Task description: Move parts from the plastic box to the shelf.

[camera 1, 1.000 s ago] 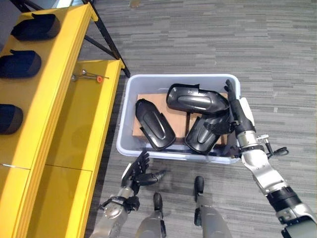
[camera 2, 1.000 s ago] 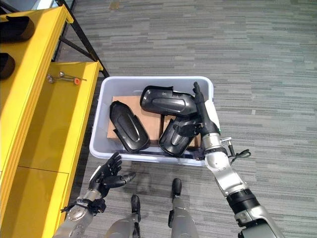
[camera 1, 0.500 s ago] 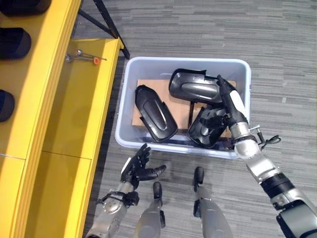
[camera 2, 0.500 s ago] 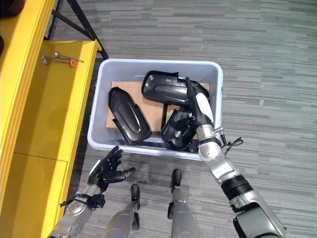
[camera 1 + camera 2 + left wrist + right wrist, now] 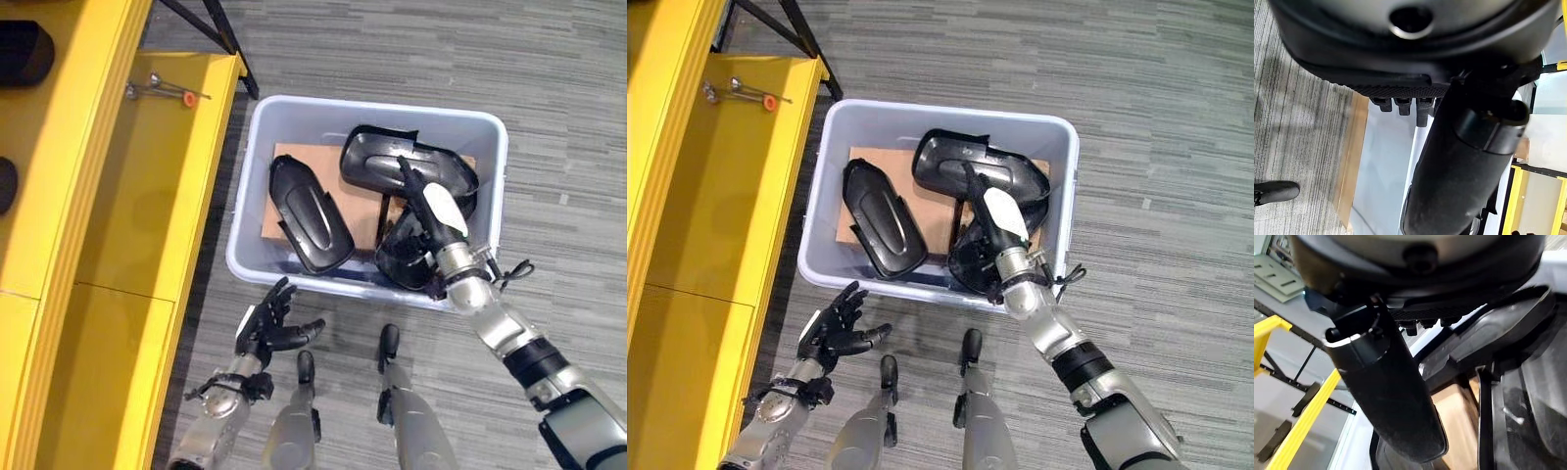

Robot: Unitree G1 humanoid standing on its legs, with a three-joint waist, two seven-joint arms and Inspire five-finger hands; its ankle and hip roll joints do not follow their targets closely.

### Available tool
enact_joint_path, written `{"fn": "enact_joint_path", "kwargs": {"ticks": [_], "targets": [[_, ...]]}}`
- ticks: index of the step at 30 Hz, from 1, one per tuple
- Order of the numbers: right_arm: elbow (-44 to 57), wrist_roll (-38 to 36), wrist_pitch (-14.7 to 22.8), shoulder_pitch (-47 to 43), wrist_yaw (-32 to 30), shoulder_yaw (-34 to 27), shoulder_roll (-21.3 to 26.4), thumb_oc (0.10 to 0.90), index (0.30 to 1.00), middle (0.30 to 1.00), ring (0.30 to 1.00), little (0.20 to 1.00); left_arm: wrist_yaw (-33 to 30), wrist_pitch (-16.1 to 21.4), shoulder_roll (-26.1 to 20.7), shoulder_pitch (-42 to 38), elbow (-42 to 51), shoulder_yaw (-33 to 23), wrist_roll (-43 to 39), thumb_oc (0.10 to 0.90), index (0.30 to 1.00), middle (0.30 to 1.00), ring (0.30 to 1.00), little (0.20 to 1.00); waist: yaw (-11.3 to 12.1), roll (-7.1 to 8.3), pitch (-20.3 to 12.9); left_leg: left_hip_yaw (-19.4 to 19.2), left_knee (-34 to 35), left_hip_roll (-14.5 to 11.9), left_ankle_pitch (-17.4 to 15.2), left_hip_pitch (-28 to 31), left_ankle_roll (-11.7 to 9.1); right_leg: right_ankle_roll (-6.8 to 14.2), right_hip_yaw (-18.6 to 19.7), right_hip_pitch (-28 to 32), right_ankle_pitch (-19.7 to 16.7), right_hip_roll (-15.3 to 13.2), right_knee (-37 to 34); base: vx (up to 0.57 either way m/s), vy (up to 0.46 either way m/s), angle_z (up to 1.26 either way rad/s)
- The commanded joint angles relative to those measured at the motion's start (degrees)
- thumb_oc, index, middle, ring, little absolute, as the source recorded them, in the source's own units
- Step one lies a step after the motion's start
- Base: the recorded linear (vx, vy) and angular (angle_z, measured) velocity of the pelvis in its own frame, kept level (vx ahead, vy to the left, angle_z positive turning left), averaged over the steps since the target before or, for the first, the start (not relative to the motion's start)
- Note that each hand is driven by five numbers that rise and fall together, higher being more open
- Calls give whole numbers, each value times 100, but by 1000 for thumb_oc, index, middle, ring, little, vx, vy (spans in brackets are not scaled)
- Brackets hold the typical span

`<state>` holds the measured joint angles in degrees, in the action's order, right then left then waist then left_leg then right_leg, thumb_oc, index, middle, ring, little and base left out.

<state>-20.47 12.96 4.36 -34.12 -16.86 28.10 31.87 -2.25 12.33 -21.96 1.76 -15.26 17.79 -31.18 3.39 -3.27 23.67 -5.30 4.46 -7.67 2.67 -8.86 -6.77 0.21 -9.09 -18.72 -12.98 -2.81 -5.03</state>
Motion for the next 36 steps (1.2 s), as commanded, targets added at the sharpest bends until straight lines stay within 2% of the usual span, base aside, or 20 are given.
{"fn": "enact_joint_path", "kwargs": {"ticks": [1, 21, 36], "targets": [[714, 382, 317, -626, -34, 157, 30, 900, 1000, 1000, 1000, 1000, -98, 412, -329, -37, 503, -79, 50, 900, 1000, 1000, 1000, 1000, -11, 329, -205, 11, 54, 0, 423, -278, 74, 760, -85, 497, 587, -613, 3, -2, 5, 4], [1053, 1239, 314, -1031, 309, 771, 120, 900, 1000, 1000, 1000, 1000, -221, 459, -436, 15, 589, -274, 191, 900, 1000, 1000, 1000, 1000, 196, 510, -85, 133, 54, 32, 446, -454, 83, 789, -215, 446, 572, -645, 3, 0, 2, 3], [1015, 977, 241, -1314, 128, 662, -34, 900, 1000, 1000, 1000, 1000, -345, 472, -479, 6, 644, -332, 191, 900, 1000, 1000, 1000, 1000, 356, 612, -26, 222, 54, 20, 469, -584, 84, 797, -301, 411, 592, -649, 3, 1, -2, 3]]}}
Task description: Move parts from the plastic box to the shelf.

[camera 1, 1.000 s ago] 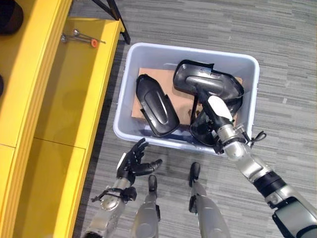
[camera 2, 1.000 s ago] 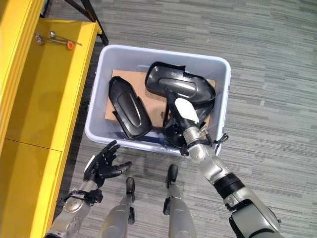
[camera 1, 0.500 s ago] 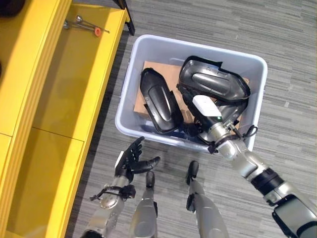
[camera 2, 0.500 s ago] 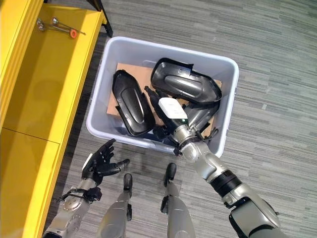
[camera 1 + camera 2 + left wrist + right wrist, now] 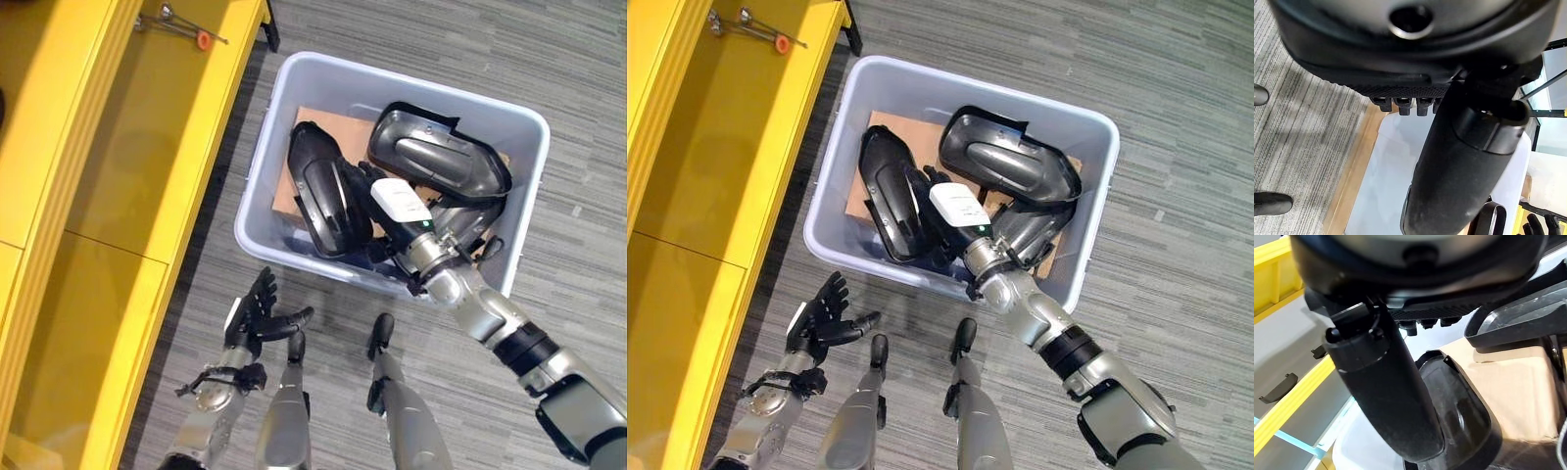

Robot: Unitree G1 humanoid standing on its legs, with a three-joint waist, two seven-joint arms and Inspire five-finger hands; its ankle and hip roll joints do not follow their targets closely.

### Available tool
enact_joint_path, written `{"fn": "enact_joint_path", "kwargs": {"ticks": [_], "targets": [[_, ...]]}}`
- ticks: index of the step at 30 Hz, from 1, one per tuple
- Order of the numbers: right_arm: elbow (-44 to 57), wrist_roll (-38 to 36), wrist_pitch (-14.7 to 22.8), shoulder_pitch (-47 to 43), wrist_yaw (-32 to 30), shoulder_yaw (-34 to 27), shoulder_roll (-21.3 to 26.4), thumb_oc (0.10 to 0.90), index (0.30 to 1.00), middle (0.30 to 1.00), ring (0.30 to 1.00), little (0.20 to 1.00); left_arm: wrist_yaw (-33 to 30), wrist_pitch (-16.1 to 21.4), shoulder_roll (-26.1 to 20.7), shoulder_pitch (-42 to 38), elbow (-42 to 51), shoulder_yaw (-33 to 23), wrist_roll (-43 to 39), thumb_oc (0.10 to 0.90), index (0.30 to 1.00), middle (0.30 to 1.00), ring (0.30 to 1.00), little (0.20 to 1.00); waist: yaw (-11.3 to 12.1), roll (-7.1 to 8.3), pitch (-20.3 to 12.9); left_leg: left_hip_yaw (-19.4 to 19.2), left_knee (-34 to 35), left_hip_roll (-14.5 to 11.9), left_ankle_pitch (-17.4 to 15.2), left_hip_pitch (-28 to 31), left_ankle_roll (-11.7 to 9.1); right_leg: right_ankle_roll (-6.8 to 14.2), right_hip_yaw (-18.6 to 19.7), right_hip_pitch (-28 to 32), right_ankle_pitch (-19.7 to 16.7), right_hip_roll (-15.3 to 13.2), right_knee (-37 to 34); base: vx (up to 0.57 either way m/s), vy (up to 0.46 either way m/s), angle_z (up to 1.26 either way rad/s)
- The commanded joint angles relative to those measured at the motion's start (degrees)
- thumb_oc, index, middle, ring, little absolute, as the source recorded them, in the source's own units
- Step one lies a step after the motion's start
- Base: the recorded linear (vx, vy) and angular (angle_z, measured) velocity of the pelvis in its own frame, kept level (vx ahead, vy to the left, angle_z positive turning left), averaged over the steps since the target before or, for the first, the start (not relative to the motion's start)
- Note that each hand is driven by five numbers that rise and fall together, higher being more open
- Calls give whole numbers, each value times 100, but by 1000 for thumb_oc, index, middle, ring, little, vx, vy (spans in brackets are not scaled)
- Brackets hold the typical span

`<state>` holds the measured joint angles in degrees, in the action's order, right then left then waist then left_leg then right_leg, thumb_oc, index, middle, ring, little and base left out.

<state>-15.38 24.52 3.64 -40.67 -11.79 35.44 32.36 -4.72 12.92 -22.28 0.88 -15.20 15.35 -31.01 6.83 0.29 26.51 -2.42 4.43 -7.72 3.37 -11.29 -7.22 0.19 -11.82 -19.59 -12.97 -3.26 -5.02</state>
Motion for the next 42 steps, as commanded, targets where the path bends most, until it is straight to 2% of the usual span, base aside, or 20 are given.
{"fn": "enact_joint_path", "kwargs": {"ticks": [1, 5, 10, 23, 28, 42], "targets": [[505, -180, 314, -659, -379, -72, -83, 900, 1000, 1000, 1000, 1000, -98, 414, -448, 94, 637, -87, 173, 900, 1000, 1000, 1000, 1000, 13, 256, -310, -65, 57, 25, 400, -341, 130, 799, -28, 498, 591, -603, 2, 6, 1, 4], [644, -800, 359, -634, -515, -339, -237, 900, 1000, 1000, 1000, 1000, -172, 391, -433, 76, 625, -89, 158, 900, 1000, 1000, 1000, 1000, 28, 280, -299, -35, 57, 38, 402, -365, 135, 802, -48, 495, 591, -614, 2, 9, 7, 5], [671, -1055, 379, -715, -611, -427, -265, 900, 1000, 1000, 1000, 1000, -203, 364, -464, 86, 660, -90, 151, 900, 1000, 1000, 1000, 1000, 55, 310, -289, -23, 57, 49, 402, -389, 140, 803, -70, 493, 589, -624, 2, 9, 1, 5], [81, -2633, 510, -734, -868, -764, -720, 900, 1000, 1000, 1000, 1000, -338, 299, -526, 57, 701, -37, 84, 900, 1000, 1000, 1000, 1000, 120, 328, -178, 11, 57, 39, 422, -519, 164, 798, -79, 399, 583, -633, 2, 1, 1, 0], [-205, -2973, 531, -763, -890, -780, -813, 900, 1000, 1000, 1000, 1000, -358, 288, -540, 54, 724, -6, 41, 900, 1000, 1000, 1000, 1000, 143, 325, -101, 9, 57, 29, 446, -585, 160, 795, -97, 347, 581, -629, 2, 0, 0, 0], [-628, -3312, 557, -824, -959, -812, -890, 900, 1000, 1000, 1000, 1000, -445, 308, -538, -56, 746, 18, 21, 900, 1000, 1000, 1000, 1000, 143, 281, 83, 75, 57, 72, 515, -869, 173, 794, -91, 114, 545, -643, 2, -8, -9, 5]]}}
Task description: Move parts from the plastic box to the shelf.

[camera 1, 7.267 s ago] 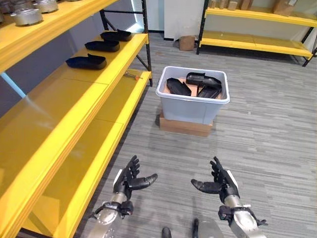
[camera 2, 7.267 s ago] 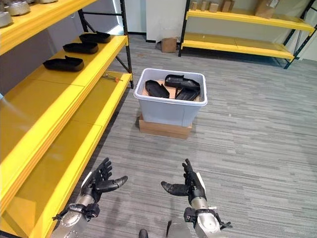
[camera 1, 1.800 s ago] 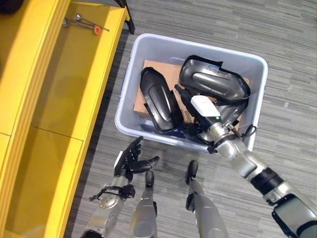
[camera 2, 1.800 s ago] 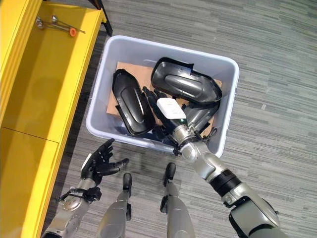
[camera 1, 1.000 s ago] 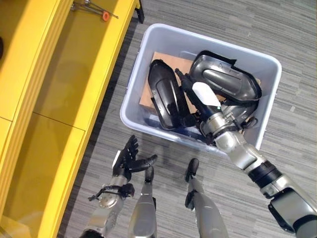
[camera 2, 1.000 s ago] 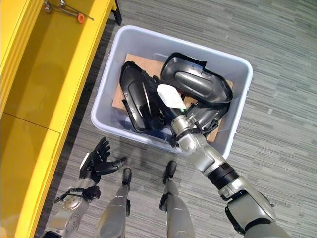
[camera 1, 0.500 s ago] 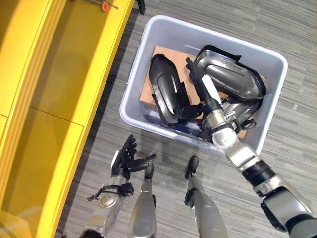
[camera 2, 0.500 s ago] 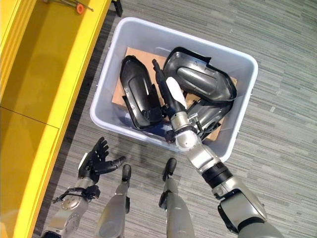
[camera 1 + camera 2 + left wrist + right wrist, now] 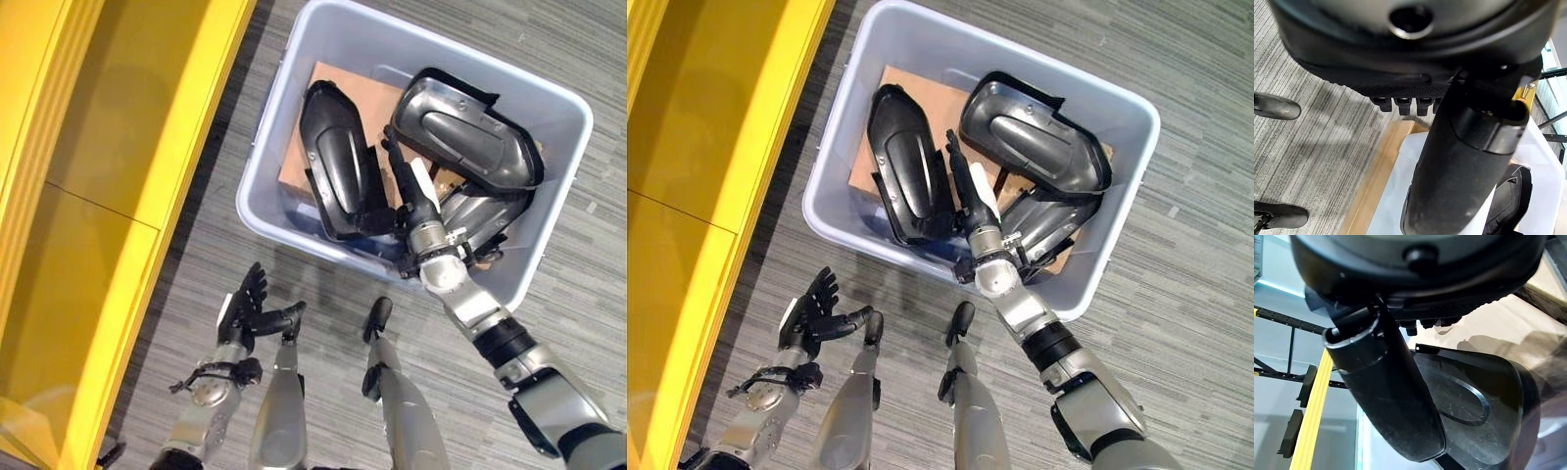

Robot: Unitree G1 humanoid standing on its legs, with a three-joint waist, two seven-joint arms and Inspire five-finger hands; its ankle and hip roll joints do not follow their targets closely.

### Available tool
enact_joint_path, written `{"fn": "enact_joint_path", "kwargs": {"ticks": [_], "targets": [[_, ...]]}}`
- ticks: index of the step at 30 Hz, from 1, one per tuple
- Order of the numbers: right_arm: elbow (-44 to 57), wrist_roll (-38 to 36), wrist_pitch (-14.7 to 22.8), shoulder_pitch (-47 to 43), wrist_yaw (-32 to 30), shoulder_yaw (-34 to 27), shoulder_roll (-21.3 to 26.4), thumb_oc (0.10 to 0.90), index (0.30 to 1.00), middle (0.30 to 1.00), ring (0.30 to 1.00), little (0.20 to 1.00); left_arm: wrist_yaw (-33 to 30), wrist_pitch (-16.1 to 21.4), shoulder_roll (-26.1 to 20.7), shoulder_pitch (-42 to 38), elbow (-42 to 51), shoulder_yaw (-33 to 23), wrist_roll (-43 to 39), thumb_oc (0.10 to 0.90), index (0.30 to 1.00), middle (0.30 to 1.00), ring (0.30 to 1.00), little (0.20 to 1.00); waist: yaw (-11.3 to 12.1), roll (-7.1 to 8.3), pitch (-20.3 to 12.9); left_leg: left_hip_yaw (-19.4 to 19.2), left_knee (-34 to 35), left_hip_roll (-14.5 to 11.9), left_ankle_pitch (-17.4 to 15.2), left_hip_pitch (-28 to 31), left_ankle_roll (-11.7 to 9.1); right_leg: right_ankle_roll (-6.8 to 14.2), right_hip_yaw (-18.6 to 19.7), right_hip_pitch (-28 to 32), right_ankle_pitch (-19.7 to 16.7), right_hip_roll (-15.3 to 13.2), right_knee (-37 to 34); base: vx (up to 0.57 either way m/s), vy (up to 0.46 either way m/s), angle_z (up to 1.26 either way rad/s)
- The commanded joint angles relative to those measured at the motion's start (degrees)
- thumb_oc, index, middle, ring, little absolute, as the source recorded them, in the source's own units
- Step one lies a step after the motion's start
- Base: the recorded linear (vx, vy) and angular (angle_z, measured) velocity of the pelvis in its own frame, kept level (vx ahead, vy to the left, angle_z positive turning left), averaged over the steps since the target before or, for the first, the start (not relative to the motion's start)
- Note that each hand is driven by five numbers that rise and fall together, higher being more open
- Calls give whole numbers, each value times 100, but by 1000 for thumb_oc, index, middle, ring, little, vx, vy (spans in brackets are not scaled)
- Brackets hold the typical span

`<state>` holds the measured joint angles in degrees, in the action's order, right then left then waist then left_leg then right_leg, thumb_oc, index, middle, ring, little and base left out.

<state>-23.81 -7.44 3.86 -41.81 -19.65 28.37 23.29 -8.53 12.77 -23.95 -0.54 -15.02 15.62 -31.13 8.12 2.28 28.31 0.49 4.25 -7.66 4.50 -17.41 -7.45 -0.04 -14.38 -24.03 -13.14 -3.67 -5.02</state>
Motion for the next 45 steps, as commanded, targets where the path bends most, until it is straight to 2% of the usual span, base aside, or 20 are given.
{"fn": "enact_joint_path", "kwargs": {"ticks": [1, 12, 20, 36, 45], "targets": [[187, -124, 529, -717, -175, -108, 22, 900, 1000, 1000, 1000, 1000, -66, 322, -368, 86, 725, -8, 31, 900, 1000, 1000, 1000, 1000, 12, 77, -81, -214, 75, 72, 407, -275, 196, 817, 156, 544, 555, -605, 2, 0, 0, 0], [-186, -208, 527, -1034, -350, -278, 181, 900, 1000, 1000, 1000, 1000, -100, 387, -386, 35, 721, 29, -57, 900, 1000, 1000, 1000, 1000, -3, -19, 57, -197, 12, 142, 422, -540, 229, 815, 198, 333, 505, -623, 2, 0, 1, 0], [-556, -425, 541, -1303, -364, -326, 309, 900, 1000, 1000, 1000, 1000, -58, 393, -417, -3, 746, 62, -130, 900, 1000, 1000, 1000, 1000, -30, -44, 93, -201, -240, 219, 305, -812, 283, 813, 256, 193, 475, -660, 2, -2, 1, 1], [-1408, -712, 517, -1764, -363, -271, 177, 900, 1000, 1000, 1000, 1000, -142, 443, -410, -139, 790, 125, -222, 900, 1000, 1000, 1000, 1000, -25, -86, 148, -145, -361, 322, 230, -1241, 348, 836, 268, -121, 447, -673, 2, 2, -1, 0], [-1743, -493, 433, -1744, -279, -110, 21, 900, 1000, 1000, 1000, 1000, -202, 458, -382, -178, 804, 142, -197, 900, 1000, 1000, 1000, 1000, -9, -56, 148, -83, -427, 366, 190, -1486, 389, 851, 226, -281, 447, -673, 2, 16, -1, 2]]}}
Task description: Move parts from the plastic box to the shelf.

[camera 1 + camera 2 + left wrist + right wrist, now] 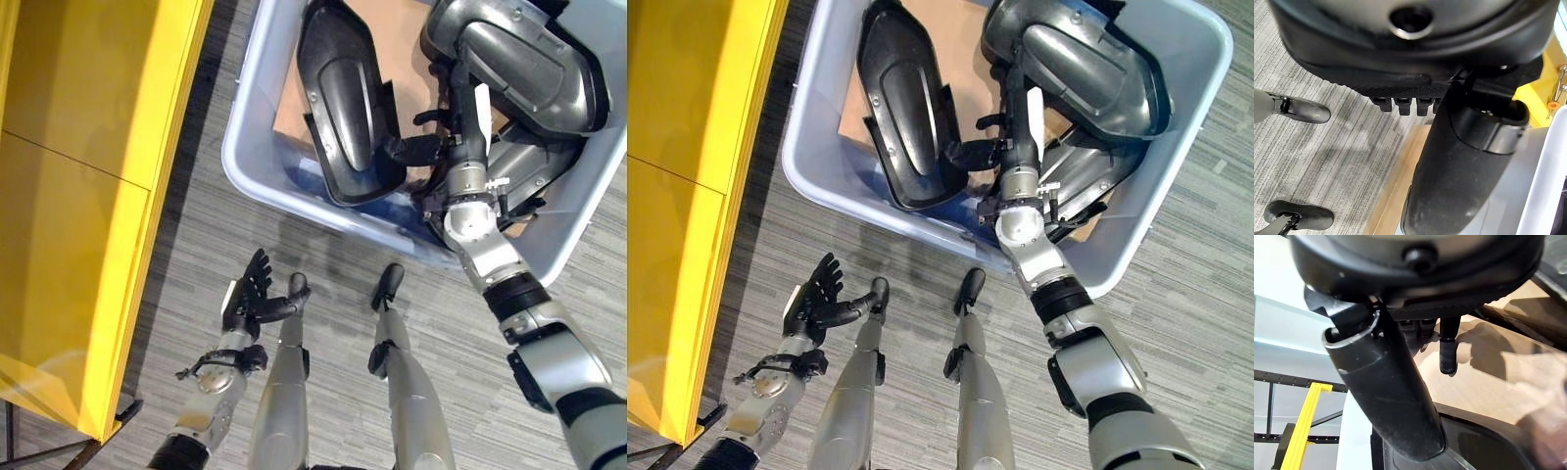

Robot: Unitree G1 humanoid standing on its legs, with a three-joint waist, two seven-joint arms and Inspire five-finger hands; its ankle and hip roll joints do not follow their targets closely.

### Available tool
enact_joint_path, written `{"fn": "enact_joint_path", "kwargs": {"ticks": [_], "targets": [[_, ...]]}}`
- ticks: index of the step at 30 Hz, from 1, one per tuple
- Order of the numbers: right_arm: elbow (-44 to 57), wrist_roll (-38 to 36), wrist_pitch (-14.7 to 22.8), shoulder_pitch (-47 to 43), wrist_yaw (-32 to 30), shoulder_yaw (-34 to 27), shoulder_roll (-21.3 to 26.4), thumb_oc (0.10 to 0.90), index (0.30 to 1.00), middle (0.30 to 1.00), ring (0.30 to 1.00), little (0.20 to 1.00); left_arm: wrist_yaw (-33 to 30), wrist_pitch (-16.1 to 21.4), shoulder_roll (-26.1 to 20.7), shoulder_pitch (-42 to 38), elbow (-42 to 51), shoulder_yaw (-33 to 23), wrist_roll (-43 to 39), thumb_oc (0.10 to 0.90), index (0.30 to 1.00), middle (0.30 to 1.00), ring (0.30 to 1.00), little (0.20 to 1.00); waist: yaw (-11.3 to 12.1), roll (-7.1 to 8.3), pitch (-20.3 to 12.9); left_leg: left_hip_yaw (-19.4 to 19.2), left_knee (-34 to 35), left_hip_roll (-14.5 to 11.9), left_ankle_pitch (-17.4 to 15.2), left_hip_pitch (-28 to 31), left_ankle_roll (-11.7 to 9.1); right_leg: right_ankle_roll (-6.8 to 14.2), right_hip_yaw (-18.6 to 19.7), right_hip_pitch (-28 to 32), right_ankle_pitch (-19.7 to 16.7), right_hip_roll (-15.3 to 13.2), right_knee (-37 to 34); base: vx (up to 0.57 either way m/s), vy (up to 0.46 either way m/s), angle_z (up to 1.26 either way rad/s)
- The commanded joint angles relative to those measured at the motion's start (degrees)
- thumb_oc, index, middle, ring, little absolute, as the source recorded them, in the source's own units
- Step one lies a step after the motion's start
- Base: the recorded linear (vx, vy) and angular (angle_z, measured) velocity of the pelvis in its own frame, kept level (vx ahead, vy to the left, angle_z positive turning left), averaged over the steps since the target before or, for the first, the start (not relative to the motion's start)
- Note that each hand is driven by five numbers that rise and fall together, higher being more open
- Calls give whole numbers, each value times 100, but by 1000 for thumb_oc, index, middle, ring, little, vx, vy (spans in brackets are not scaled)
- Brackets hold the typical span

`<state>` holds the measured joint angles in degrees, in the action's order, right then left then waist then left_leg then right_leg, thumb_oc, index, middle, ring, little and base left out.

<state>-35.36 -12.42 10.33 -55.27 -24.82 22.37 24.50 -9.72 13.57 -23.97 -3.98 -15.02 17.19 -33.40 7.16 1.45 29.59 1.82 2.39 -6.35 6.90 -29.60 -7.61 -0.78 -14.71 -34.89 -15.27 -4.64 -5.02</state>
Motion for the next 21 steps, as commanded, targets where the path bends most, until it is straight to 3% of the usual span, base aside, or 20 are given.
{"fn": "enact_joint_path", "kwargs": {"ticks": [1, 8, 21], "targets": [[-814, 187, -294, -425, 288, 602, -148, 900, 1000, 1000, 1000, 1000, -100, 383, -377, 159, 819, -7, 43, 900, 1000, 1000, 1000, 1000, 103, 32, 20, -209, -246, 236, -81, -287, 409, 926, 251, 798, 672, -566, 2, 11, -1, 4], [-1596, 924, -532, -609, 393, 1026, -314, 900, 1000, 1000, 1000, 1000, -158, 429, -364, 87, 871, -37, 103, 900, 1000, 1000, 1000, 1000, 137, 49, 20, -140, -269, 265, -65, -460, 429, 933, 216, 696, 668, -564, 2, 11, -2, 2], [-1826, 1954, -765, -298, 589, 1523, -708, 900, 1000, 1000, 1000, 1000, -264, 451, -305, 38, 864, -83, 231, 900, 1000, 1000, 1000, 1000, 205, 154, 20, -33, -234, 262, -74, -571, 432, 968, 133, 643, 698, -539, 2, 10, 1, 4]]}}
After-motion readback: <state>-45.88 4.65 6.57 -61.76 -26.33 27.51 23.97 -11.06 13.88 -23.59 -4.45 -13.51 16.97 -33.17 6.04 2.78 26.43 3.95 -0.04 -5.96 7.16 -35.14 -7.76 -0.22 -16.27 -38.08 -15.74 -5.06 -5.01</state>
